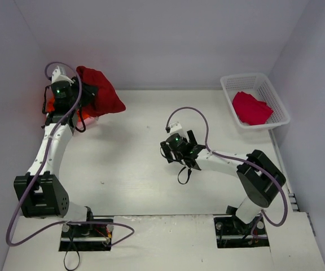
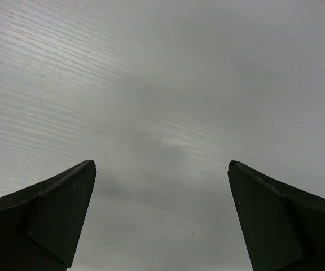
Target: Fold and stack the t-shirts
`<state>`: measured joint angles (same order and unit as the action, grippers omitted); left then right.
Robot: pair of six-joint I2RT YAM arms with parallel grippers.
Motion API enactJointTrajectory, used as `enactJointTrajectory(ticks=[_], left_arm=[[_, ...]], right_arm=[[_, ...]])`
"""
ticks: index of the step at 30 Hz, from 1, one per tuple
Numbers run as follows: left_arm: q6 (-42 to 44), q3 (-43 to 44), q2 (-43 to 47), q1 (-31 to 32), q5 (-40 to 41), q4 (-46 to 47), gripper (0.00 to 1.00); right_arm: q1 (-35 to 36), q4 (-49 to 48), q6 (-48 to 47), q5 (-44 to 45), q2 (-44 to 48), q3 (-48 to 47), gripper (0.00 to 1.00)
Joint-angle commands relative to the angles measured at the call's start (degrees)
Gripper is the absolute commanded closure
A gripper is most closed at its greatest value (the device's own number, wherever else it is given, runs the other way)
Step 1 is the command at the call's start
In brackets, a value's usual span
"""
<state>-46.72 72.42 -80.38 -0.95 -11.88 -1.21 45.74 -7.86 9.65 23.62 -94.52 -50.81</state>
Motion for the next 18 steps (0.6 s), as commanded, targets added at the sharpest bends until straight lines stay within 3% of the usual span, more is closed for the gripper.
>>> enactJointTrajectory(ticks=[1, 18], left_arm=[[-0.6, 7.0, -1.4, -3.8, -5.1, 6.7, 1.0], [-2.0, 29.6, -20.6, -10.7, -15.8, 4.9, 1.0]], right_arm=[[0.0, -0.8, 1.3, 1.2, 4.9, 0.4, 0.0], [1.0, 1.2, 1.6, 2.0, 7.7, -0.2, 0.0]])
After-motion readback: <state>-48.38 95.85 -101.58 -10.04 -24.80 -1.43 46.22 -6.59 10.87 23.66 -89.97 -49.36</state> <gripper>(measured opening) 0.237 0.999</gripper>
